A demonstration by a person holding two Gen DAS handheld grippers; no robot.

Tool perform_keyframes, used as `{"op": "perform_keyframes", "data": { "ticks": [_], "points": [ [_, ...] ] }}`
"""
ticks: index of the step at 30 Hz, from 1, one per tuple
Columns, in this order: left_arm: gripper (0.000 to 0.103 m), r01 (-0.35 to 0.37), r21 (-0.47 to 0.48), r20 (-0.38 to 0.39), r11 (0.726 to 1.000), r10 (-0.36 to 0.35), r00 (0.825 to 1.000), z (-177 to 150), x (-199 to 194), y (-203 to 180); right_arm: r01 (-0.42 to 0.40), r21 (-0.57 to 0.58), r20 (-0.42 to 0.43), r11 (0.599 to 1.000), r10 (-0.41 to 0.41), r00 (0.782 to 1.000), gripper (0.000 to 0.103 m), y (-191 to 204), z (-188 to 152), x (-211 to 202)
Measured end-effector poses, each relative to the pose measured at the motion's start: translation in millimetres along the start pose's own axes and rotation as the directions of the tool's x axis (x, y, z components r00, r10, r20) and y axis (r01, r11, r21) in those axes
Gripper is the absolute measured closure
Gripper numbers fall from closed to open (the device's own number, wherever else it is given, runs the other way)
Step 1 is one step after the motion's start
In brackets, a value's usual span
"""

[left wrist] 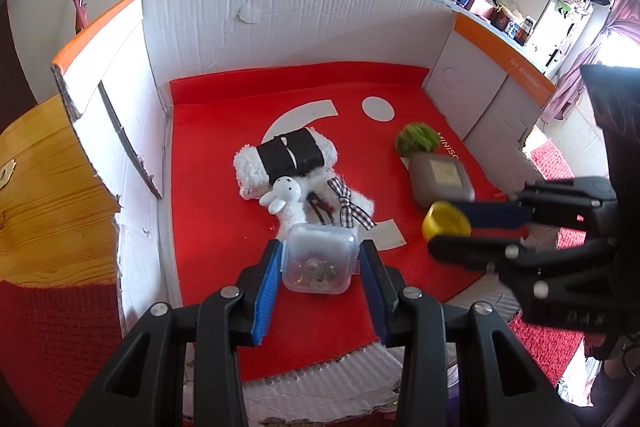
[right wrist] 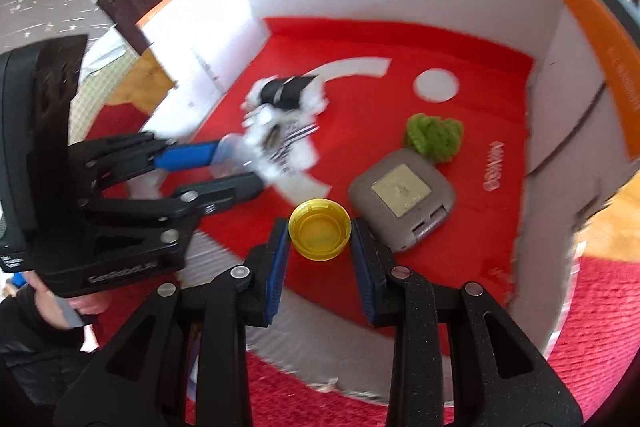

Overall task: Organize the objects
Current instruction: 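Lower the clear box onto the mat and open the left gripper while the right gripper releases the yellow lid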

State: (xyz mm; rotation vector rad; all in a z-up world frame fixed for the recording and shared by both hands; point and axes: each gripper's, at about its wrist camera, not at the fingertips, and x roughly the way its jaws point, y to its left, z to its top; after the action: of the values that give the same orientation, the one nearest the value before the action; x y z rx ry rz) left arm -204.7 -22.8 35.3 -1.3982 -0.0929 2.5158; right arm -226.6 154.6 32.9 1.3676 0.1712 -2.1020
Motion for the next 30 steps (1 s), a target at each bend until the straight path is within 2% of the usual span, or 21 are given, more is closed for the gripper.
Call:
{"op": "perform_keyframes", "data": {
  "ticks": [8, 15, 22, 30],
  "points": [
    [0.062, -0.007, -0.017, 0.007, 1.0, 0.007, 1.0, 6.1, 7.1, 0.7, 0.111, -0.034, 0.052, 0.993, -0.109, 0.993, 0.074, -2.5, 1.3, 0.0],
    [0.062, -0.028, -0.023, 0.021, 0.999, 0.029, 0.999, 9.0, 11.8, 0.2, 0.116, -0.055, 0.072, 0.992, -0.112, 0.991, 0.074, 1.8, -0.1, 4.0],
    [0.063, -0.067, -0.001, 0.034, 0.998, 0.067, 0.997, 7.5, 13.9, -3.0, 0.209, -0.069, 0.098, 0.976, -0.201, 0.975, 0.074, 0.6, 0.1, 1.8],
    [0.063, -0.066, -0.001, 0.034, 0.998, 0.066, 0.997, 7.5, 14.0, -2.8, 0.193, -0.06, 0.079, 0.979, -0.188, 0.979, 0.074, -2.6, -2.9, 7.9]
  ]
}}
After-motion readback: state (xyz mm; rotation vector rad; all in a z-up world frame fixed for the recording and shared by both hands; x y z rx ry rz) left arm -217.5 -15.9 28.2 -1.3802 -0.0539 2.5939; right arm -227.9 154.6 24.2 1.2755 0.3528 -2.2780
